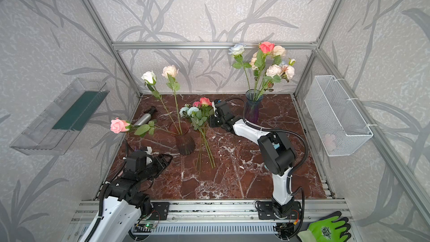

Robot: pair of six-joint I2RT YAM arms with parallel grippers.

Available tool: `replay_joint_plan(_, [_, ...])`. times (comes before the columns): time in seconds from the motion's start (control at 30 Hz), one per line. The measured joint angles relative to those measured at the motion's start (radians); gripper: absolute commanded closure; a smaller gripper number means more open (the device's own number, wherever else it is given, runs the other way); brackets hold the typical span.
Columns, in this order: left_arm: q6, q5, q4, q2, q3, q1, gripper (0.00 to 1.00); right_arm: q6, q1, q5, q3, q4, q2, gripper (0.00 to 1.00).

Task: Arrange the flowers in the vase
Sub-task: 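Open the right gripper and move it back down to the bunch, then grasp a pink rose stem in the bunch with the right gripper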

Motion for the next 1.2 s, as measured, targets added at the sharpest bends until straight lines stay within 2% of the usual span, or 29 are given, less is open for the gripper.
replay_joint_plan(0.17, [-0.011, 0.024, 0.037, 0.007, -0.001, -0.007, 0.31, 0.011, 0.01, -0.068, 0.103, -0.077, 0.147, 0.65])
replay_joint_plan(0.3, [-0.015, 0.032, 0.056, 0.006, -0.001, -0.007, 0.3, 0.017, 0.015, -0.093, 0.142, -0.104, 0.2, 0.66])
replay_joint_plan(0.5, [-0.017, 0.034, 0.076, 0.01, -0.001, -0.011, 0.3, 0.019, 0.016, -0.099, 0.183, -0.121, 0.229, 0.75])
replay_joint_plan(0.77, [-0.014, 0.034, 0.087, 0.031, -0.001, -0.011, 0.3, 0.071, 0.005, -0.163, 0.207, -0.109, 0.262, 0.8])
replay_joint_plan(1.2, [-0.008, 0.029, 0.086, 0.013, 0.002, -0.011, 0.29, 0.164, -0.006, -0.246, 0.17, 0.0, 0.262, 0.79])
